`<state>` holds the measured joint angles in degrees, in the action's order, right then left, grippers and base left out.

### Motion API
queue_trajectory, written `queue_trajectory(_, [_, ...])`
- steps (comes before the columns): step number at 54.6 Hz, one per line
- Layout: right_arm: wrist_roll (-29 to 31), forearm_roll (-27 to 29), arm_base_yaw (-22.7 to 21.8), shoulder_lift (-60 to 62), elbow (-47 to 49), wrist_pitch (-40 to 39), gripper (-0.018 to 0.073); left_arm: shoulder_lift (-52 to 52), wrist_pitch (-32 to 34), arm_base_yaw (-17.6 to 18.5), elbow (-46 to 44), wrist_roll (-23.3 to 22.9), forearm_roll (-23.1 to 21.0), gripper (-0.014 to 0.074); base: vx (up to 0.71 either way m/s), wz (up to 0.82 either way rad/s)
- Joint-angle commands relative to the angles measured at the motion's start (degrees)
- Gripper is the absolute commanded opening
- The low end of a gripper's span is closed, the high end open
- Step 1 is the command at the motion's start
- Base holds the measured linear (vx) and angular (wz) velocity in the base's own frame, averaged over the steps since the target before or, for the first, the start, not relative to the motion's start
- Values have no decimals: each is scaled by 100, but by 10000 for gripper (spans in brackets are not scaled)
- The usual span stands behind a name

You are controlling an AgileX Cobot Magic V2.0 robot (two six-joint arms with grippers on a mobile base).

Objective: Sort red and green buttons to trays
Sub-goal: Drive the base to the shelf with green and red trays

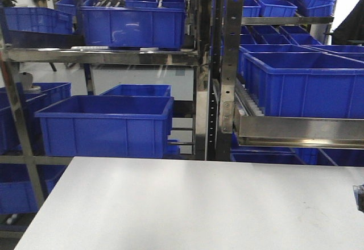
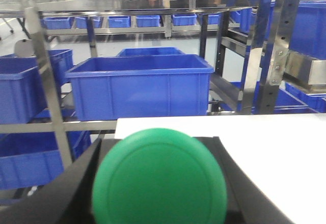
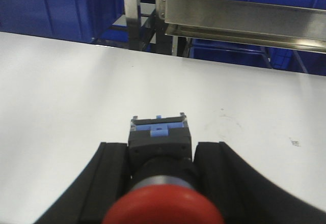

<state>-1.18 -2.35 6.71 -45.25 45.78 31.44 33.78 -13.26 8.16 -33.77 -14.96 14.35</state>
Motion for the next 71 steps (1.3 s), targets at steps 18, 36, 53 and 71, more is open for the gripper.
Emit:
queue_trajectory(18, [-9, -52, -1, 33, 168, -483, -9, 14, 483, 31, -164, -41, -23, 0, -15, 23])
queue_trajectory(36, [-9, -52, -1, 33, 168, -483, -9, 14, 483, 31, -164, -41, -23, 0, -9, 32])
queue_trajectory(53, [-9, -52, -1, 33, 168, -483, -9, 14, 483, 31, -164, -41, -23, 0, -5, 38])
queue_trajectory(71, [-9, -52, -1, 33, 168, -483, -9, 14, 483, 31, -164, -41, -23, 0, -1, 51])
